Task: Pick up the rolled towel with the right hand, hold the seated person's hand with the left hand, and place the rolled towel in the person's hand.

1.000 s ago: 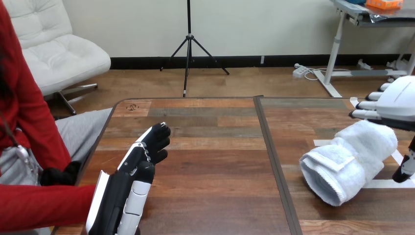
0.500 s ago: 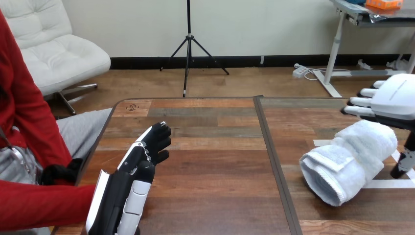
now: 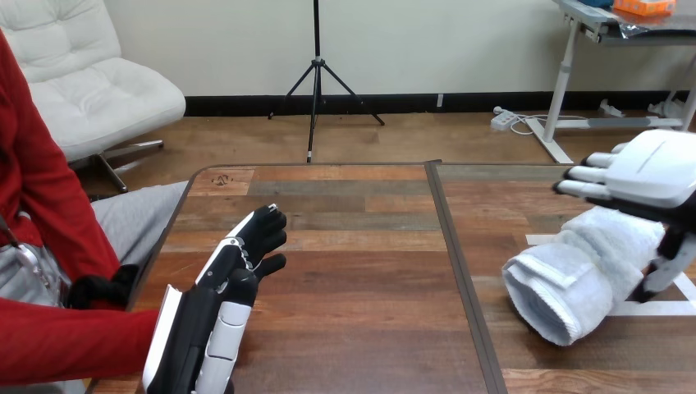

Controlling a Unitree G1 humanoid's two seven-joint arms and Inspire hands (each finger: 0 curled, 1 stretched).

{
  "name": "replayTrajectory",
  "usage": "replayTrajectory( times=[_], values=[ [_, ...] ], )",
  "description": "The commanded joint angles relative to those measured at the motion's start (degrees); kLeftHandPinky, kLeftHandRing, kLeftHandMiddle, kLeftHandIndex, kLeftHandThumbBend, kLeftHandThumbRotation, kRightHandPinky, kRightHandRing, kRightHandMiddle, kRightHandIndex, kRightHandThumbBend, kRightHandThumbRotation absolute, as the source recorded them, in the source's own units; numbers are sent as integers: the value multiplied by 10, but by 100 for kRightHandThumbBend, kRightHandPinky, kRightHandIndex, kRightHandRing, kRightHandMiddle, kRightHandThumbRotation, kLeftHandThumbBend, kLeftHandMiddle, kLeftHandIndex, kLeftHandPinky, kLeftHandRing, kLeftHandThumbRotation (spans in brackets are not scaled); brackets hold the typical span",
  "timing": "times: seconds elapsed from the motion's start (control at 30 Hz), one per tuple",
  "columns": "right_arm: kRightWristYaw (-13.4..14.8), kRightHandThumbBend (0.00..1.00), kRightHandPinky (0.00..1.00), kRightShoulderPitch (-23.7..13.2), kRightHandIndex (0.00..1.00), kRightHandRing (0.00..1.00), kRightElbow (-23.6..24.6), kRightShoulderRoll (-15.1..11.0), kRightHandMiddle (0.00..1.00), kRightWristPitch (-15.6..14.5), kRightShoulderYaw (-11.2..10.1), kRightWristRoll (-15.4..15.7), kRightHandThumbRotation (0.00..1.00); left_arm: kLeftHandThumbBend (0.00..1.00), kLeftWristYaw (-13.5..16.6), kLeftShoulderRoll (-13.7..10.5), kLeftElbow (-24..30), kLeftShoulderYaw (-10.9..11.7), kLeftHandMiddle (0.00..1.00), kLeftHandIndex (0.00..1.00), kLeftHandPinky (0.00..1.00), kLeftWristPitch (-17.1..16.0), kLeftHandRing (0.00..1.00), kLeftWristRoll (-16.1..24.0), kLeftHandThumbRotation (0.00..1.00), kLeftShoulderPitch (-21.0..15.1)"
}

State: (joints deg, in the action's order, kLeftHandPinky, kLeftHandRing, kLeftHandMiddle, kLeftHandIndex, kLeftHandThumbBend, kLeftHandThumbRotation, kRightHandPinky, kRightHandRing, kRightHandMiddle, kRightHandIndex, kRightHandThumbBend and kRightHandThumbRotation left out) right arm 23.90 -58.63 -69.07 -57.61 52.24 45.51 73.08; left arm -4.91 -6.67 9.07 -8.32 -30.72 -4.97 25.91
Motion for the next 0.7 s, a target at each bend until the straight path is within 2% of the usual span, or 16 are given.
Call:
replayTrajectory(
  times=[0.0,0.23,0.67],
  values=[
    [6,100,89,3,100,97,-5,33,99,-14,-10,-28,62,75,2,19,13,8,87,85,82,-11,87,-5,97,-24],
    [-11,100,92,5,100,98,-3,46,100,-27,-9,-41,66,77,0,17,14,10,87,85,81,-10,87,-8,95,-24],
    [-30,100,93,8,100,100,3,65,100,-43,-6,-47,65,78,-3,13,18,13,86,84,79,-8,86,-11,94,-22]
  ],
)
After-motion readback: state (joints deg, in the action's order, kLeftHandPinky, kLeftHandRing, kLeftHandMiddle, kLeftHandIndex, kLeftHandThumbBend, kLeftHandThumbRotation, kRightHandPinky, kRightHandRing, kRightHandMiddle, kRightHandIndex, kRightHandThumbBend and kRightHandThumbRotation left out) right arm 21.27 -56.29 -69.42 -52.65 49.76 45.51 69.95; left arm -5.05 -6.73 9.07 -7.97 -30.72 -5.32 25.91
